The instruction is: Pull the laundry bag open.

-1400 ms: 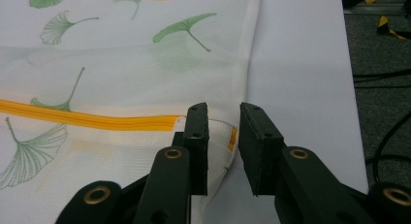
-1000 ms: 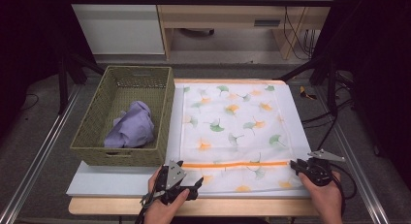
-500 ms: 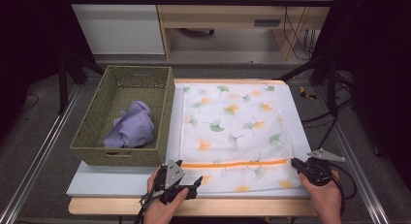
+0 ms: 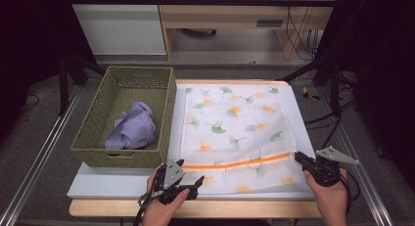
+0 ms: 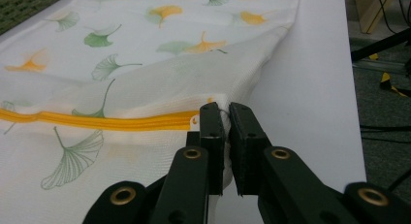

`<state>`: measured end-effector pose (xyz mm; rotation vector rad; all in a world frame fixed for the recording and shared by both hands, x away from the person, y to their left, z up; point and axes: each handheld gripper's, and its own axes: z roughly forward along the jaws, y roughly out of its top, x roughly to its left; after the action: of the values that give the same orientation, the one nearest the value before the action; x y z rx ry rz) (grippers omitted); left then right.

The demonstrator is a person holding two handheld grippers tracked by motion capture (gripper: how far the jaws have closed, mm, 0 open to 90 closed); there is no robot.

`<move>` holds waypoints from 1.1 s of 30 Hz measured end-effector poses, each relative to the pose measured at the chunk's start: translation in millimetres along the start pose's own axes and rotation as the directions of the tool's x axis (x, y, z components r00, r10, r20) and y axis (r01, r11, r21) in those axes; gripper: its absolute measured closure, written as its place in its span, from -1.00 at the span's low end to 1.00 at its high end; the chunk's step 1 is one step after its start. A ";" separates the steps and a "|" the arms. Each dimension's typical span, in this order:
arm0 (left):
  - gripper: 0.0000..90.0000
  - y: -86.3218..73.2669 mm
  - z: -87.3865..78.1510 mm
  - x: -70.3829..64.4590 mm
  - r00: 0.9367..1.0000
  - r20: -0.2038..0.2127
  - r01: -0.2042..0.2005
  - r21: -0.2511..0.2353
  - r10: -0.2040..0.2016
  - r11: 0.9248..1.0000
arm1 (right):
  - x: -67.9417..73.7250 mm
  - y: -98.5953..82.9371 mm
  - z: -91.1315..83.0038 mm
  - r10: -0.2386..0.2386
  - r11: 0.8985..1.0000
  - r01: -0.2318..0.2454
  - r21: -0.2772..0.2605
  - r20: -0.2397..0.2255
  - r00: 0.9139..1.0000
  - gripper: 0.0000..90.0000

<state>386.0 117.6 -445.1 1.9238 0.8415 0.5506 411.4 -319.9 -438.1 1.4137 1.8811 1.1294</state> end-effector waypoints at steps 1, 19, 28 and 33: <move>-0.64 1.7 0.3 -0.6 1.000 0.002 -0.009 0.002 0.009 1.000 | 0.6 1.5 0.0 0.005 1.000 -0.005 0.002 -0.004 1.000 0.88; -0.47 75.4 48.0 -18.8 0.997 0.001 -0.072 -0.023 0.072 0.997 | 15.6 19.5 5.0 -0.063 0.998 0.064 0.014 -0.067 0.996 0.89; -0.18 90.6 69.4 -46.6 0.999 0.034 -0.039 -0.078 0.042 0.996 | 14.0 12.8 6.8 -0.034 0.999 0.036 0.018 -0.074 0.997 0.89; 0.15 88.9 76.9 -68.1 0.994 0.074 -0.077 -0.092 0.084 0.993 | 15.4 8.4 7.2 -0.045 0.999 0.046 0.010 -0.084 0.995 0.89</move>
<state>421.6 -7.0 -404.2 1.8914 0.6818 0.5486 416.6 -302.3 -433.5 1.3420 1.9707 1.1742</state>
